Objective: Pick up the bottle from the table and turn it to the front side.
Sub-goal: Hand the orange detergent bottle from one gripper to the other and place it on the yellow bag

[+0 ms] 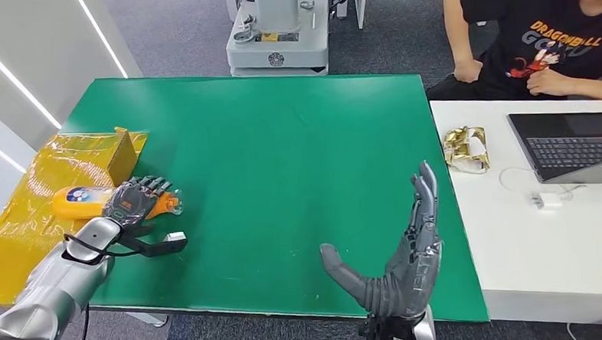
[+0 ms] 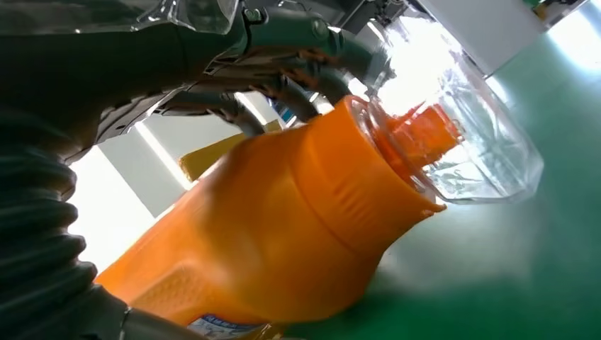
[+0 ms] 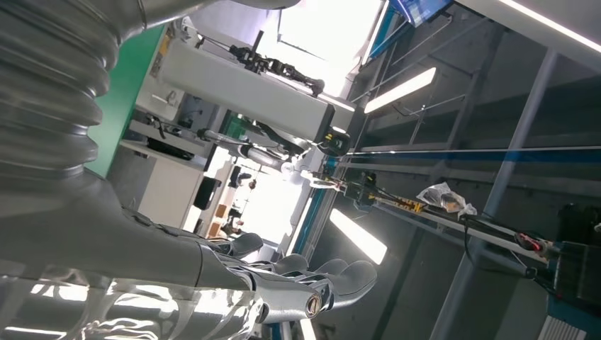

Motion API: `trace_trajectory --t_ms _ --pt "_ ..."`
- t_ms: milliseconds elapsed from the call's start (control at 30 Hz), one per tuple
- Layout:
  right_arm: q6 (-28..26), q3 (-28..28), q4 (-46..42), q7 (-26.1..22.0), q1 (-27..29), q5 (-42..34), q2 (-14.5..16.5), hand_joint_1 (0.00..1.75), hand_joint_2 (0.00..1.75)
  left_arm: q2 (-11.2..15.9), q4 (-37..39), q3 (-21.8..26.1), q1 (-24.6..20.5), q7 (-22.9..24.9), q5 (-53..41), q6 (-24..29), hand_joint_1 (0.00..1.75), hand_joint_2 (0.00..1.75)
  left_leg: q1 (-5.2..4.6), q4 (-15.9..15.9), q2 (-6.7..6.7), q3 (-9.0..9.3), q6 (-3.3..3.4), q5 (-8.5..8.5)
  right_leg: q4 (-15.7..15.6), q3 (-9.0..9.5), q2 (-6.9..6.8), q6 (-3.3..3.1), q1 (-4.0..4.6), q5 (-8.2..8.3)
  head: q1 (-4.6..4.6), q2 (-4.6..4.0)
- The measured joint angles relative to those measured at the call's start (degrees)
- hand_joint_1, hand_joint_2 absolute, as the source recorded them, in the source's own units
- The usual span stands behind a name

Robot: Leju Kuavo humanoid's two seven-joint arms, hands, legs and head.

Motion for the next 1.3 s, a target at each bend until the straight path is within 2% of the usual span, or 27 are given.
trace_trajectory --t_ms 133,267,500,700,800,1200,1300 --pt "0.0 0.0 0.3 0.3 -0.1 0.7 0.0 0.00 1.75 -0.2 1.0 -0.2 -1.5 -0.3 2.4 -6.7 0.00 1.75 0.00 0.0 -0.04 0.06 -0.03 0.02 0.0 0.07 -0.07 -0.01 0.00 0.00 0.01 0.00" --pt "0.0 0.0 0.7 0.4 -0.1 0.7 0.0 0.00 1.75 -0.2 1.7 -0.2 -2.1 -0.4 3.5 -8.3 0.00 1.75 -0.01 0.0 -0.01 0.13 -0.10 0.06 0.1 0.07 -0.01 -0.03 -0.01 0.02 0.00 0.00" --pt "0.0 0.0 1.0 1.1 -0.2 1.0 0.0 0.00 1.75 0.1 1.8 -0.2 -1.5 0.8 4.5 -5.8 0.00 1.75 0.00 0.0 -0.03 0.12 -0.15 0.10 0.2 0.06 -0.03 -0.04 0.00 0.02 0.00 0.00" --pt "0.0 0.1 1.0 2.3 -0.2 1.6 0.0 0.00 1.75 1.0 1.0 0.2 1.2 2.5 6.3 1.5 0.00 1.75 0.00 0.0 0.02 0.12 -0.16 0.10 0.2 0.01 0.05 -0.06 0.00 0.02 0.01 0.00" --pt "0.0 0.1 1.0 2.5 -0.2 1.8 0.0 0.00 1.75 1.8 -0.6 1.2 3.1 3.2 6.6 3.5 0.00 1.75 0.00 0.0 0.01 0.11 -0.16 0.10 0.2 0.00 0.04 -0.06 0.00 0.01 0.01 0.00" --pt "0.0 0.1 1.0 2.2 -0.2 1.8 0.0 0.00 1.75 3.8 -4.5 6.1 8.1 5.0 7.2 4.9 0.00 1.75 0.00 0.0 0.03 0.09 -0.16 0.10 0.2 -0.01 0.05 -0.07 0.00 0.01 0.01 0.00" --pt "0.0 0.1 1.2 2.2 -0.2 1.2 0.0 0.00 1.75 4.4 -7.3 8.2 10.9 4.0 9.1 7.0 0.00 1.75 0.00 0.0 0.04 0.09 -0.16 0.10 0.2 -0.05 0.07 -0.08 0.00 0.01 0.01 0.00"
